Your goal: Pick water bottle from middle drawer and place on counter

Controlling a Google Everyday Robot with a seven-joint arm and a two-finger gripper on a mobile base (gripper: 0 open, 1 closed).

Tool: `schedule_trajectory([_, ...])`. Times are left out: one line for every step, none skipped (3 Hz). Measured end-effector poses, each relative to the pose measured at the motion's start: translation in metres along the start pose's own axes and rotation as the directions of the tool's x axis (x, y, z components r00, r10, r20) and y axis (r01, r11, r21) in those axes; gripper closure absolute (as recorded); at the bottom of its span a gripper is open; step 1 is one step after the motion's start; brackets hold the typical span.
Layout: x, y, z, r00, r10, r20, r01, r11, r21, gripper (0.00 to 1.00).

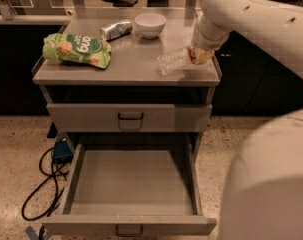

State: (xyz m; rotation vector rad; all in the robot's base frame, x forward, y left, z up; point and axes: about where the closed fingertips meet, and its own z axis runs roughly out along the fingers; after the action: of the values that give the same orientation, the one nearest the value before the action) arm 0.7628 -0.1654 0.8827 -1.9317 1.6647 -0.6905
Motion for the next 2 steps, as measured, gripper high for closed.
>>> schedule_trajectory([0.016,-0.001,0.043,0.998,0.060,-0.008,-0.061,0.9934,-0.098,1.00])
schedule_trajectory([0.007,-0.019,0.055,0.998,0.062,0.003,-0.062,0.9948,-0.081,0.81])
